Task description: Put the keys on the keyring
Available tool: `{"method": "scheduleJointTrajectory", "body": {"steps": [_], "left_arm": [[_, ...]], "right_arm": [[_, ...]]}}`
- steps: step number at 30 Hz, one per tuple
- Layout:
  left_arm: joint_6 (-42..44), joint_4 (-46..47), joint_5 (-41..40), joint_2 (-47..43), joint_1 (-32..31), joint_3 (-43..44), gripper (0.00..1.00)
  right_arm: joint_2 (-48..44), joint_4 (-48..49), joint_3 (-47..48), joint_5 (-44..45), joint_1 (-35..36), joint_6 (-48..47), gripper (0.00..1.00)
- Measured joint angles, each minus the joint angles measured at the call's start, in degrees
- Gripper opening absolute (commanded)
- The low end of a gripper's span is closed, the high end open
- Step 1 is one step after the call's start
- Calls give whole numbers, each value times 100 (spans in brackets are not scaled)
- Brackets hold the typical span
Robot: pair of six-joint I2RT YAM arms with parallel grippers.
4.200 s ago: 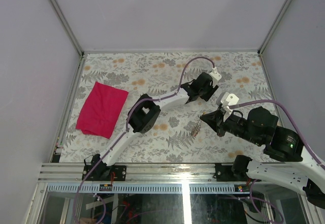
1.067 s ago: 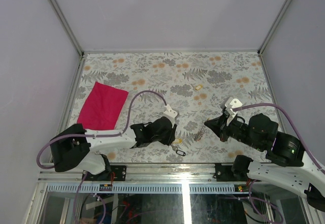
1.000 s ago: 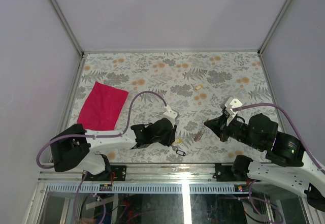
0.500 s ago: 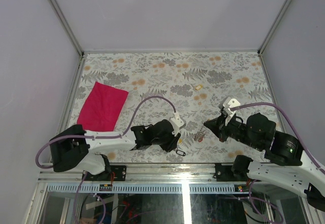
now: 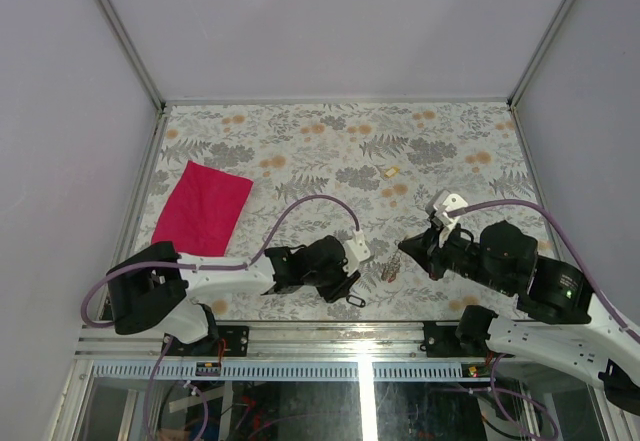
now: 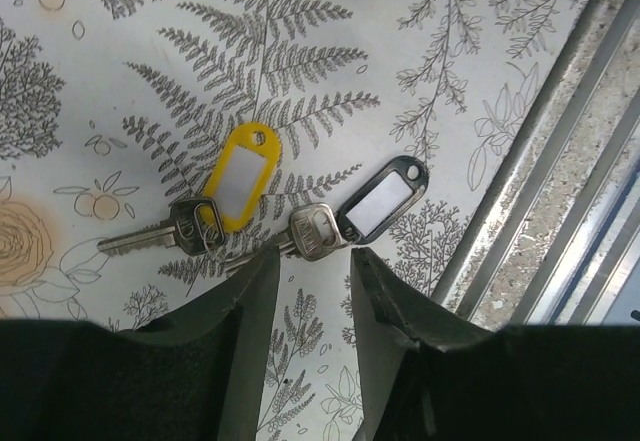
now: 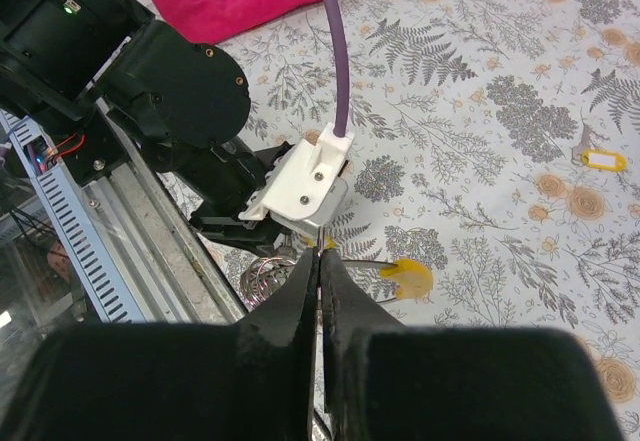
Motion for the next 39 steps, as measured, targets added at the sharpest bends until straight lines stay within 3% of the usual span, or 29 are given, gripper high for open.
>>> {"method": "scheduleJointTrajectory", "body": {"steps": [22, 34, 39], "left_arm": [[745, 306, 570, 553, 9, 131, 35], [879, 262, 640, 629, 44, 188, 1], [885, 225, 649, 627, 44, 271, 0]], "right_arm": [[-162, -310, 37, 24, 0, 142, 0], [-177, -435, 37, 28, 0, 153, 0], [-216, -435, 37, 28, 0, 170, 0]]}}
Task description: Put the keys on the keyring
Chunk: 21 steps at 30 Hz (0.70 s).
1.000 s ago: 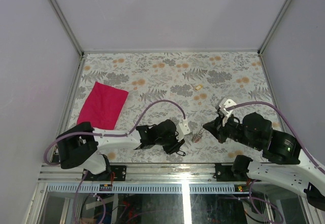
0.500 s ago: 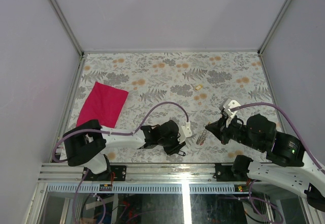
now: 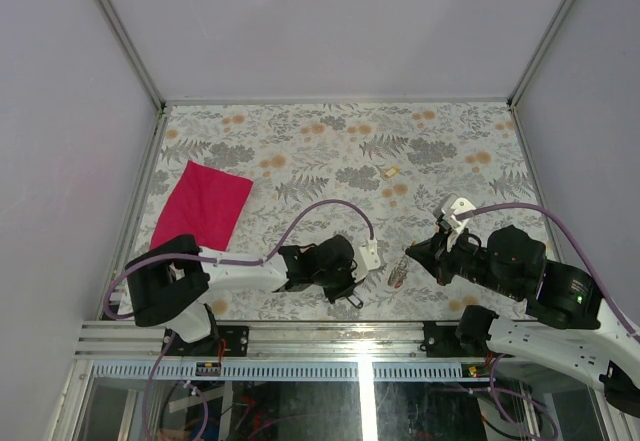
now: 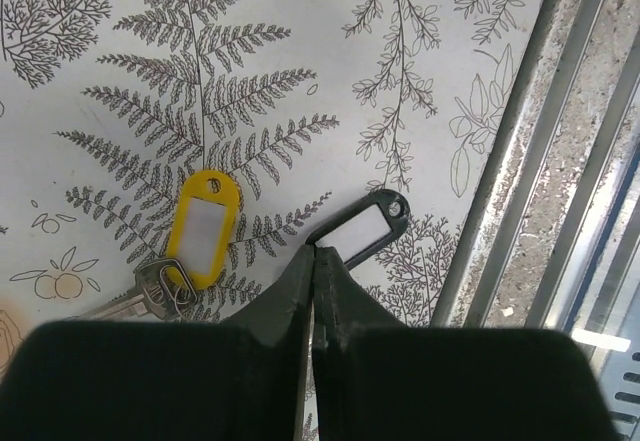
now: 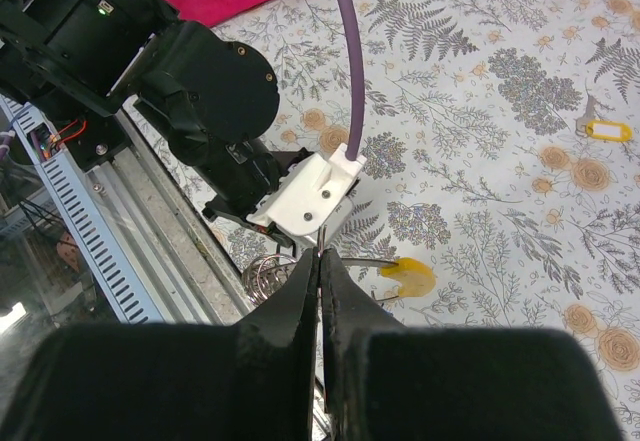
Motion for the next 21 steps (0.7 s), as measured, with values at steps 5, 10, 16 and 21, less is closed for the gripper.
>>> {"method": "scheduleJointTrajectory", "body": {"steps": [5, 10, 16, 21], "left_arm": [[-48, -74, 0, -76, 37, 35, 0], [-332, -26, -50, -319, 192, 28, 0], [-1143, 264, -420, -321, 350, -162, 5], [-1685, 525, -667, -249, 361, -251, 23]], "right_arm": [[-9, 0, 0, 7, 0, 20, 0], [-28, 0, 0, 87, 0, 24, 0], [-37, 4, 0, 94, 0, 28, 0], [-35, 4, 0, 92, 0, 35, 0]]}}
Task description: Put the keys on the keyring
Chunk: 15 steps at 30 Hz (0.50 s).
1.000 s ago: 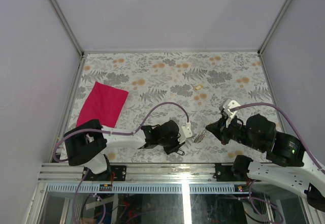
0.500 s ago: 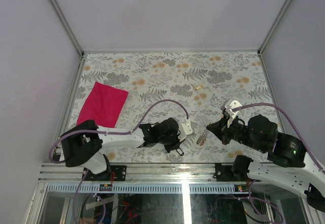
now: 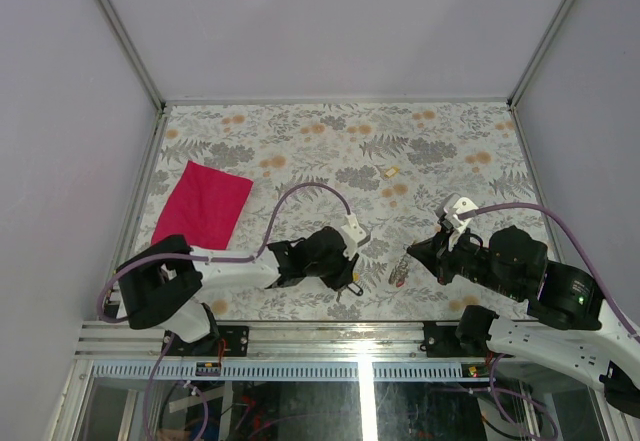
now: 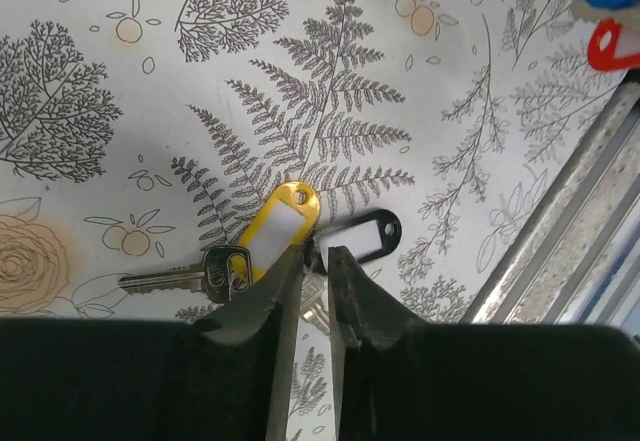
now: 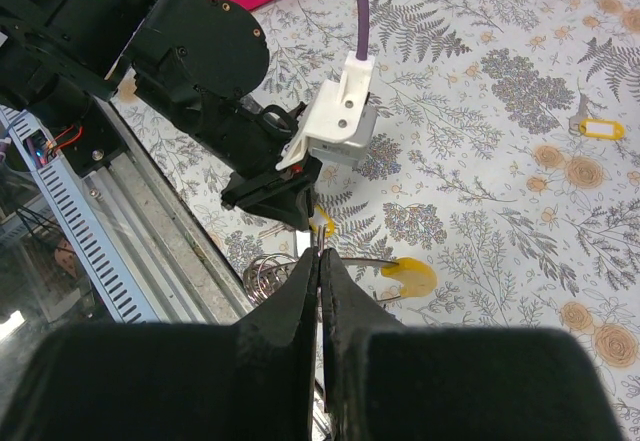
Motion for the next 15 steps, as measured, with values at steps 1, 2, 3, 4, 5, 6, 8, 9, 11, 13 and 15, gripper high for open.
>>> {"method": "scheduleJointTrajectory", "body": {"steps": [1, 2, 3, 4, 5, 6, 8, 9, 11, 13, 15], "left_arm": [[-70, 37, -28, 0, 0, -15, 27], [-138, 85, -59, -2, 0, -33, 31], [-177, 125, -90, -11, 0, -50, 33], [-232, 162, -129, -42, 0, -85, 34], [-273, 170, -155, -98, 0, -125, 35], [-302, 190, -175, -162, 0, -168, 35], [-387, 284, -219, -376, 0, -304, 36], [-422, 321, -245, -468, 0, -361, 36], [-501, 435, -297, -629, 0, -494, 36], [-560, 538, -308, -678, 0, -616, 36], [-570, 581, -286, -673, 0, -710, 36]], "right_arm": [[0, 0, 0, 0, 0, 2, 0], [0, 0, 0, -2, 0, 2, 0], [0, 0, 0, -2, 0, 2, 0], [0, 0, 0, -2, 0, 4, 0], [0, 0, 0, -2, 0, 4, 0], [0, 2, 0, -2, 0, 4, 0], [0, 2, 0, -2, 0, 4, 0], [0, 2, 0, -4, 0, 4, 0], [4, 2, -2, -4, 0, 4, 0], [7, 2, -2, -4, 0, 4, 0], [7, 4, -2, -4, 0, 4, 0]]}}
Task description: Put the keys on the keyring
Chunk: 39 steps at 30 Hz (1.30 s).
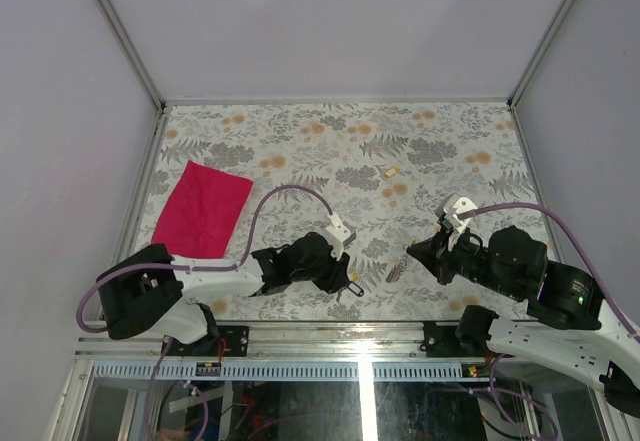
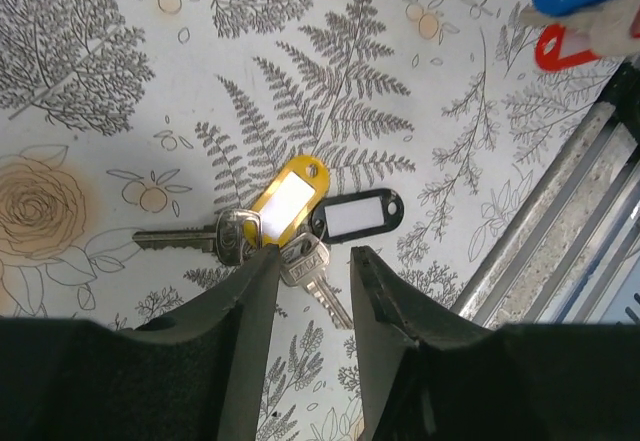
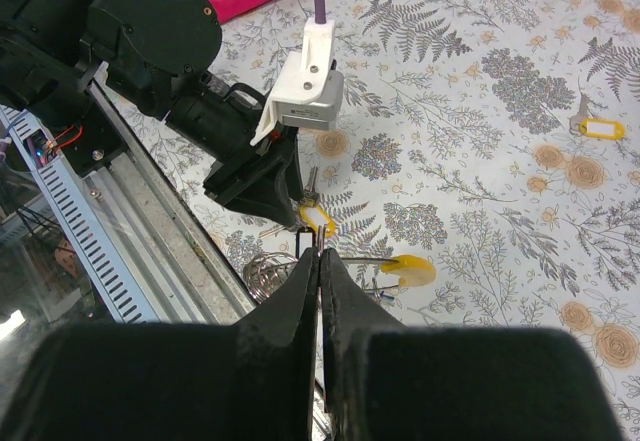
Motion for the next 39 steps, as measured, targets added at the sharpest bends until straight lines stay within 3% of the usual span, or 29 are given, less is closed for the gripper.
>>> {"method": "scheduleJointTrajectory", "body": {"steps": [16, 27, 36, 39], "left_arm": [[682, 81, 297, 282, 0, 7, 37], [863, 92, 466, 588, 0, 107, 22], [874, 111, 636, 651, 0, 107, 1], [879, 114, 656, 651, 0, 107, 0]], "right_arm": [[2, -2, -2, -4, 0, 42, 0], [13, -2, -2, -7, 0, 76, 0], [13, -2, -2, -7, 0, 87, 0], [13, -2, -2, -4, 0, 87, 0]]}}
